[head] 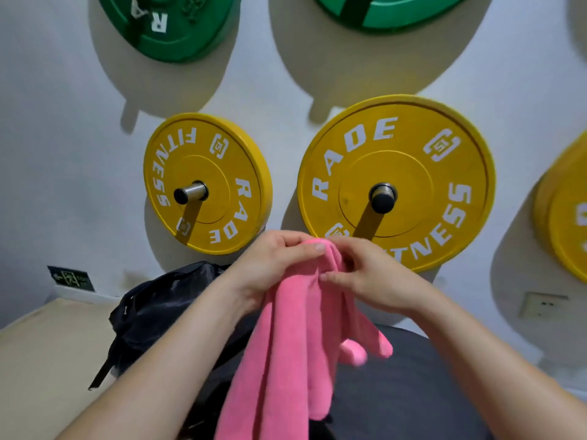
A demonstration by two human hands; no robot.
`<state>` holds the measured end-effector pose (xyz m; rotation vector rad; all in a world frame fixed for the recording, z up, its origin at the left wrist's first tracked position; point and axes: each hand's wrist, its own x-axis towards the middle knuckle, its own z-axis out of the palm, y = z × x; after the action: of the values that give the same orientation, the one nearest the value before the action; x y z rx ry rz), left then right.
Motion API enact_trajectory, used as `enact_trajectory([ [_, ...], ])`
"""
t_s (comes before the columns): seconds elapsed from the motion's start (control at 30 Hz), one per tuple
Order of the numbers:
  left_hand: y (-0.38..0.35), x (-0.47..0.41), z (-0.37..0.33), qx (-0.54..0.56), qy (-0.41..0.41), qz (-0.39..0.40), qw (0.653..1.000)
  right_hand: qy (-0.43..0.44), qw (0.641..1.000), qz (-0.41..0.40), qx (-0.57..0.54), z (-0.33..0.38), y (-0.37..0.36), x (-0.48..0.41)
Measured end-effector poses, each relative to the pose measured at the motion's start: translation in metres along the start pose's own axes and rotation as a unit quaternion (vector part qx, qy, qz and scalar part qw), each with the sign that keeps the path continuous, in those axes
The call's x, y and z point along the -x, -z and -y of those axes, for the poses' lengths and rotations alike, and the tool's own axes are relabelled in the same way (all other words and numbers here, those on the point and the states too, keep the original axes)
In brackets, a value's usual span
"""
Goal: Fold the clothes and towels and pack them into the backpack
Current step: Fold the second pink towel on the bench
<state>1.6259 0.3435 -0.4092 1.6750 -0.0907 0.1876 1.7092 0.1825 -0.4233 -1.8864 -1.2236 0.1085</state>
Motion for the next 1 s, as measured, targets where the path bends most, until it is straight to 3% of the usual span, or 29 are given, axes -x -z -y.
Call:
enact_trajectory([
  [0.2, 0.014, 0.038, -0.039, -0.090, 0.043, 0.103, 0.990, -0.072, 0.985, 0.100, -0.123, 0.034, 0.048, 0.045],
  [0.37, 0.029, 0.070, -0.040, -0.252, 0.138, 0.225, 0.931, -0.116, 0.969, 0.123, -0.178, 0.044, 0.077, 0.066],
  [0.47, 0.039, 0.083, -0.036, -0.232, 0.142, 0.236, 0.933, -0.156, 0.959, 0.134, -0.197, 0.035, 0.094, 0.074],
  [0.57, 0.056, 0.081, -0.022, -0.154, 0.137, 0.196, 0.959, -0.200, 0.962, 0.132, -0.133, 0.009, 0.111, 0.072],
  [0.67, 0.064, 0.067, 0.013, -0.188, 0.180, 0.159, 0.952, -0.264, 0.956, 0.128, 0.026, -0.035, 0.118, 0.066],
  [0.73, 0.065, 0.050, 0.045, -0.305, 0.190, 0.099, 0.928, -0.289, 0.941, 0.100, 0.145, -0.068, 0.117, 0.059],
  [0.83, 0.066, 0.017, 0.084, -0.506, 0.136, -0.032, 0.851, -0.243, 0.923, -0.002, 0.298, -0.110, 0.113, 0.049],
  [1.0, 0.073, -0.033, 0.093, -0.532, -0.039, -0.264, 0.803, -0.202, 0.891, -0.215, 0.344, -0.138, 0.124, 0.051],
])
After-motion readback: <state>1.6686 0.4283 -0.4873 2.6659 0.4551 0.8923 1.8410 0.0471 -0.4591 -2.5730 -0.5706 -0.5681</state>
